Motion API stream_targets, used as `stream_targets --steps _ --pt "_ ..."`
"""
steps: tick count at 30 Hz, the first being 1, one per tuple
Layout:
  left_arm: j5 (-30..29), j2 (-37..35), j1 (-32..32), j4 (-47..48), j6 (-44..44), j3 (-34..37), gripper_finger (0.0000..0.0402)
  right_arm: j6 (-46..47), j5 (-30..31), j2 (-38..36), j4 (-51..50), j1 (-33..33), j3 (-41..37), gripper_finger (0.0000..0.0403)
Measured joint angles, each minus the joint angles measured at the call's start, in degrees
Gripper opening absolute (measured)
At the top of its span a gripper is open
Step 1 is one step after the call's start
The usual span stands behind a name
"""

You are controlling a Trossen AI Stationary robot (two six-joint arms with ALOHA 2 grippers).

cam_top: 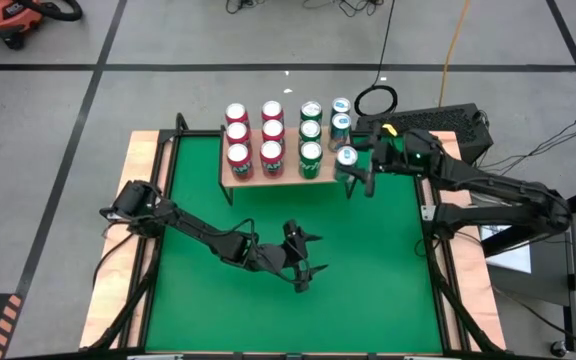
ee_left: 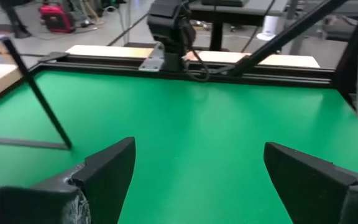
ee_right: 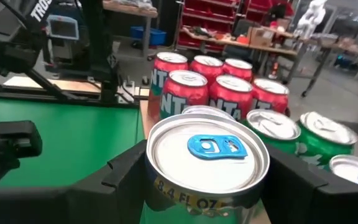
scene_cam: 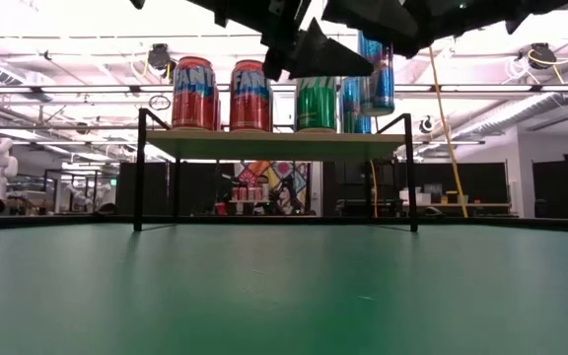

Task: Place canned beverage on shelf
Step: Put the blue soda can on the shelf aligned with the other blue soda cans

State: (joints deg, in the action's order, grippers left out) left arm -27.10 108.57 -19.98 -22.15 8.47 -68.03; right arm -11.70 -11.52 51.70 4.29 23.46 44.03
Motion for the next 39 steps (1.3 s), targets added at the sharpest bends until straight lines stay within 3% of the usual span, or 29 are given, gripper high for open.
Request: stream_targets --steps 15,39 --pt "3.13 0.0 0.34 0.17 -1.33 0.0 0.0351 1.38 -2.31 6.1 2.44 4.99 0.07 0.0235" --pt "5.04 0.0 0.34 0.18 -1.27 0.0 0.0351 3.43 -5.28 9.1 4.25 8.03 0.22 0.0236"
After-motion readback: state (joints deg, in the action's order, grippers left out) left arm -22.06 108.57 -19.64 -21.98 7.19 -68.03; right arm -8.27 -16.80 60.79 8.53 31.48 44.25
